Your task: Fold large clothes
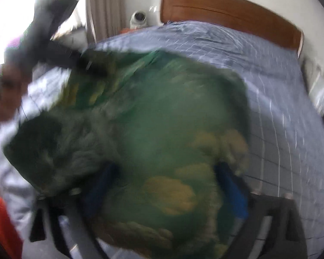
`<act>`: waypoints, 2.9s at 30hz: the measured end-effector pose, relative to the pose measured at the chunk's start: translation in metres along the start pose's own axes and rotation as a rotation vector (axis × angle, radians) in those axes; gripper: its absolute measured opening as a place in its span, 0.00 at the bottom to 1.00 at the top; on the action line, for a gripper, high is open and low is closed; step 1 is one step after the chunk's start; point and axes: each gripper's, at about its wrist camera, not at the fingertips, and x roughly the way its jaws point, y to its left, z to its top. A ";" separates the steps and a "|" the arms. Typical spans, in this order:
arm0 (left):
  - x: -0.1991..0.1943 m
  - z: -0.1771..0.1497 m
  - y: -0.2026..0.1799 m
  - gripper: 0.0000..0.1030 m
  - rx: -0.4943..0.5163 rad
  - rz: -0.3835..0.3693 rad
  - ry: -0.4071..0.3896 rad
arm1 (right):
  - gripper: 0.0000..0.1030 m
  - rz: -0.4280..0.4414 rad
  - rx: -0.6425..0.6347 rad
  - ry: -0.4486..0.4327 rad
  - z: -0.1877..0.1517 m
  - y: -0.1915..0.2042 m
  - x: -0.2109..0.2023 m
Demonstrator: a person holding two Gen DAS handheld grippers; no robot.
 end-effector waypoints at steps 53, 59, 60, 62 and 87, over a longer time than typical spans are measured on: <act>0.008 -0.039 0.033 1.00 -0.168 -0.197 0.084 | 1.00 0.698 0.723 0.140 -0.046 -0.200 0.037; 0.005 -0.051 0.044 1.00 -0.209 -0.248 0.099 | 1.00 0.719 0.682 0.215 -0.047 -0.199 0.053; 0.003 -0.052 0.044 1.00 -0.212 -0.239 0.099 | 1.00 0.713 0.680 0.222 -0.049 -0.200 0.054; -0.008 -0.057 0.041 1.00 -0.198 -0.217 0.074 | 1.00 0.699 0.677 0.216 -0.052 -0.203 0.051; -0.130 -0.100 -0.038 1.00 0.095 0.357 -0.283 | 1.00 0.637 0.691 0.124 -0.099 -0.216 -0.024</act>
